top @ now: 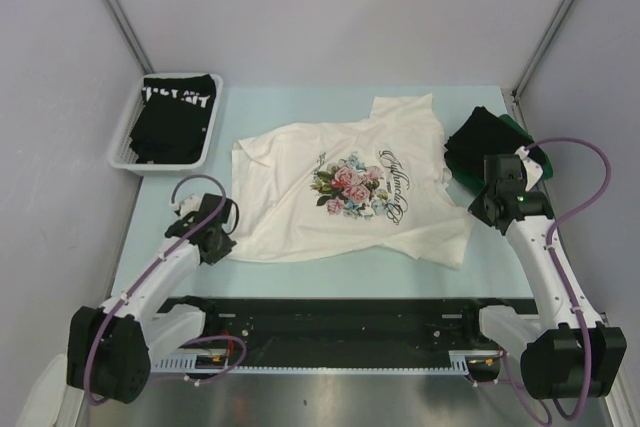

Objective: Fold and stack the t-shirts

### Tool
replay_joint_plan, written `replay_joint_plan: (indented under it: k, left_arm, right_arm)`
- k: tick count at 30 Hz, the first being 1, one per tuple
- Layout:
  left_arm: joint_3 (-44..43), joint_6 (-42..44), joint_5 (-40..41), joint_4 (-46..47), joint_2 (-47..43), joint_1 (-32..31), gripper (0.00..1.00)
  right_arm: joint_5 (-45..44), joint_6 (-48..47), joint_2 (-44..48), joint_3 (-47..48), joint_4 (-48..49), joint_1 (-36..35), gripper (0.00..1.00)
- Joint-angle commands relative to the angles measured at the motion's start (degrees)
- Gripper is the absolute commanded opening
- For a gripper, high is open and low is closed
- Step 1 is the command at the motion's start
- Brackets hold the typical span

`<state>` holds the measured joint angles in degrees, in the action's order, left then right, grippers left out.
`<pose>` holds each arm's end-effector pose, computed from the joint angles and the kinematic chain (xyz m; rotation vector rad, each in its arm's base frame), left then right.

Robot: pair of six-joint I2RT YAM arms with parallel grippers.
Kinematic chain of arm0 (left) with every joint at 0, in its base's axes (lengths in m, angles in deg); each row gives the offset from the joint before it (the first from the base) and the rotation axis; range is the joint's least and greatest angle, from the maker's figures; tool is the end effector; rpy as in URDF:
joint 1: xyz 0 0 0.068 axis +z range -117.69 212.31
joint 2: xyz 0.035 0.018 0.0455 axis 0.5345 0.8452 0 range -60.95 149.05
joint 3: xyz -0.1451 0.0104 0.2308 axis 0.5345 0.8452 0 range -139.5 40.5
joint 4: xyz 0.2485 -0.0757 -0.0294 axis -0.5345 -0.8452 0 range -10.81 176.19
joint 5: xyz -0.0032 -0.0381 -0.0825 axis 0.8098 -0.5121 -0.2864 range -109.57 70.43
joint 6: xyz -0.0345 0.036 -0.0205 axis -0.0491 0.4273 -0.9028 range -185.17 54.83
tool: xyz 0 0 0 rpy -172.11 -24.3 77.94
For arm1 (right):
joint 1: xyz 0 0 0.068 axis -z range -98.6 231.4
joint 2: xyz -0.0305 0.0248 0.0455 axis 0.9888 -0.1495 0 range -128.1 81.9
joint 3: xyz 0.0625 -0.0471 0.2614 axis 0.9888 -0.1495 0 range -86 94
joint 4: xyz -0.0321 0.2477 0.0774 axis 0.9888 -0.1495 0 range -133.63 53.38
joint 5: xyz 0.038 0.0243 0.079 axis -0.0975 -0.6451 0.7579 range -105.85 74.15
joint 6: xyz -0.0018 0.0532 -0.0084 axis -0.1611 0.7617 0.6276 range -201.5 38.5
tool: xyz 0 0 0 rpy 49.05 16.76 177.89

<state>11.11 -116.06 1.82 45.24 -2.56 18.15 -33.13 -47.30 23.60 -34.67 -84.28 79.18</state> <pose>0.1600 -0.0268 0.1714 -0.9174 2.4823 0.1697 0.1945 -0.0031 0.2799 0.7932 2.3354 -0.1102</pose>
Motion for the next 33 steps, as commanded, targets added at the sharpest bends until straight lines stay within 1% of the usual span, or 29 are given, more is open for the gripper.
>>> replay_joint_plan:
  k: [1,5,10,15,17,18,20,23,28,33]
  left_arm:
    - [-6.5,3.2,0.5,-3.0,-3.9,-0.5,0.00]
    - [-9.8,5.8,2.2,-4.1,-6.6,-0.5,0.00]
    - [-12.4,7.5,4.3,-3.9,-6.5,-0.5,0.00]
    - [-13.4,8.0,4.4,-1.9,-5.9,-0.6,0.00]
    - [-13.9,8.6,5.5,-0.7,-5.4,-0.6,0.00]
    - [-14.1,9.1,5.9,0.0,-5.0,-0.5,0.00]
    - [-14.8,10.1,7.5,2.0,-4.3,-0.6,0.00]
    - [-15.9,11.3,8.5,5.2,-2.2,-0.6,0.00]
    - [-18.4,13.7,8.4,9.9,4.2,-0.6,0.00]
    - [-21.3,14.9,7.7,12.1,10.8,-0.6,0.00]
  right_arm:
    - [-2.7,-1.8,-0.4,0.1,2.4,0.5,0.00]
    - [-3.4,-2.4,-0.5,0.0,2.7,0.7,0.00]
    - [-4.3,-3.2,-0.6,0.0,3.8,1.3,0.00]
    - [-4.5,-4.6,-1.9,0.0,6.9,1.8,0.00]
    - [-4.4,-5.4,-2.9,0.0,8.7,1.7,0.00]
    - [-4.3,-5.7,-3.3,0.0,9.4,3.4,0.00]
    - [-3.5,-6.2,-4.5,0.0,11.4,3.8,0.00]
    - [-2.2,-6.2,-6.3,0.0,14.0,4.3,0.00]
    - [-1.3,-6.2,-8.8,0.3,18.5,4.8,0.00]
    - [0.0,-7.1,-13.5,1.9,23.3,4.9,0.00]
